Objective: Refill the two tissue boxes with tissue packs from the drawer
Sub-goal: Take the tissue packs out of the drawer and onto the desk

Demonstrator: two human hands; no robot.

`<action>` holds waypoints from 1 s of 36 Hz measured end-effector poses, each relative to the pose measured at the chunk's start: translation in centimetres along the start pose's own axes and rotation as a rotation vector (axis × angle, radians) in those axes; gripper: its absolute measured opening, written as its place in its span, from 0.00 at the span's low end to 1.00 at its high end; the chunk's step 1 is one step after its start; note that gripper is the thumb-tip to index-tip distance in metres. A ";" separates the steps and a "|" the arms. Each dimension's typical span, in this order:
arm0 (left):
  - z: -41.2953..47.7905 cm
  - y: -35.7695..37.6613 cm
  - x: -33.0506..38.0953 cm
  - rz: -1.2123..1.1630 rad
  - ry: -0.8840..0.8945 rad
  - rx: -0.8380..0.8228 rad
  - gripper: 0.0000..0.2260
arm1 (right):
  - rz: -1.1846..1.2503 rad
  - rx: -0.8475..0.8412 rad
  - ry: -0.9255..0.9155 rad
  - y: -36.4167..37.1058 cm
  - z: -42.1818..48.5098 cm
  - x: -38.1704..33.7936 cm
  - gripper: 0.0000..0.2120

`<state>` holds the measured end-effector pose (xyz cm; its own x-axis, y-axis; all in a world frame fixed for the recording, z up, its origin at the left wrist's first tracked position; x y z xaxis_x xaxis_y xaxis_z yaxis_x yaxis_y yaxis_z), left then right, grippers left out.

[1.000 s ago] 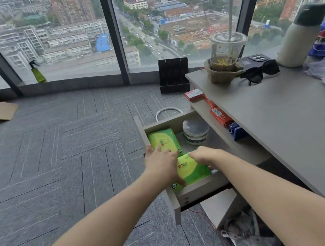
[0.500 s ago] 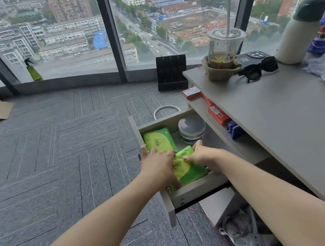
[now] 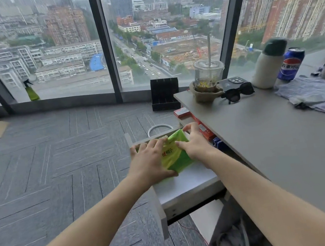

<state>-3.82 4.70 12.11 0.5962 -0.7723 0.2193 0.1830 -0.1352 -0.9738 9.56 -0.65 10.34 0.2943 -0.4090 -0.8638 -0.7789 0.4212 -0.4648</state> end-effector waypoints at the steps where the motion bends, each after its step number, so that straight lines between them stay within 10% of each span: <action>1: 0.1 -1.0 0.3 -0.029 0.013 0.033 0.48 | -0.003 0.036 -0.038 -0.8 -0.4 -1.1 0.17; 18: 2.4 -6.8 24.7 -0.325 0.632 0.144 0.43 | -0.034 0.528 -0.031 -25.6 -17.3 1.3 0.14; 36: 1.9 -2.4 34.6 -0.390 0.790 -0.068 0.30 | -0.308 0.693 0.151 -29.0 -23.9 8.6 0.21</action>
<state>17.85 -20.49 22.10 -0.2180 -0.8634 0.4549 0.1985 -0.4956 -0.8456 21.45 -35.71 20.99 0.3244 -0.6748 -0.6629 -0.1352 0.6605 -0.7385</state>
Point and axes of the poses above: each hand's wrist, its own z-axis towards the middle knuckle, its own y-axis out of the palm, x = y × z, the point moved 10 cm from there along z, towards the middle knuckle, and after that the axes turned 3 degrees about -x, right-handed, at the moved point
